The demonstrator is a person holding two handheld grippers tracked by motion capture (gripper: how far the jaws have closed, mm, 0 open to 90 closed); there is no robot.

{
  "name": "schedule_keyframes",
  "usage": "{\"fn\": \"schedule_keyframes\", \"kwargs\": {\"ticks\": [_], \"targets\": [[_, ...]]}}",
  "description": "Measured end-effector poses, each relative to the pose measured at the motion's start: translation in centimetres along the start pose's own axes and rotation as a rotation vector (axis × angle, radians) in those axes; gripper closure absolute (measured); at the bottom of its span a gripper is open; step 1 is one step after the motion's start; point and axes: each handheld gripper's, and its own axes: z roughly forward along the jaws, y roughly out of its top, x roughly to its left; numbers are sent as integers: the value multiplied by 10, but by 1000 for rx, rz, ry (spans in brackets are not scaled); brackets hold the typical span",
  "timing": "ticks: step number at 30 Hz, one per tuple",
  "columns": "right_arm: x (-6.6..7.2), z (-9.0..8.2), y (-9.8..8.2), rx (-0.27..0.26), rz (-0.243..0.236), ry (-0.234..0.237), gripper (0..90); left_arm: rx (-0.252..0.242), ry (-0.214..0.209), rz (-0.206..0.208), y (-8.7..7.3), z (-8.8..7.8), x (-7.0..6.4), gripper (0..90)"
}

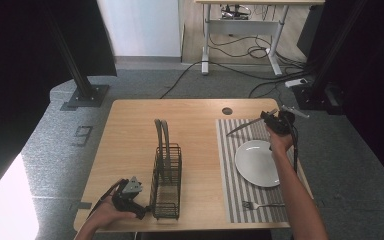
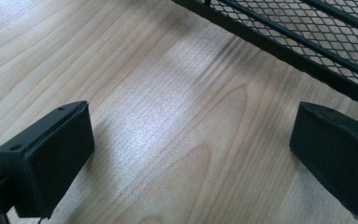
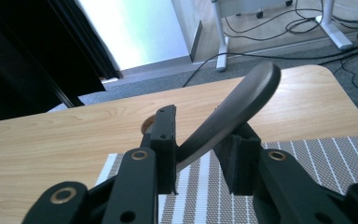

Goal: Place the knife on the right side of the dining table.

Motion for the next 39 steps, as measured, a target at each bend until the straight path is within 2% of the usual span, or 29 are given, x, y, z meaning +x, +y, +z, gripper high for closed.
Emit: {"fn": "schedule_keyframes", "kwargs": {"ticks": [6, 12, 26, 29, 37, 39], "targets": [[-8, 0, -3, 24, 38, -5, 677, 0, 0, 0, 0, 0, 0, 0], [-7, 0, -4, 36, 27, -18, 660, 0, 0, 0, 0, 0, 0, 0], [-18, 3, -7, 91, 76, -36, 630, 0, 3, -3, 0, 0, 0, 0], [-20, 3, -11, 80, 84, -36, 623, 0, 3, -4, 0, 0, 0, 0], [-35, 5, -22, 124, 166, -38, 592, 0, 3, -3, 0, 0, 0, 0], [-35, 5, -22, 127, 166, -41, 587, 0, 3, -4, 0, 0, 0, 0]]}}
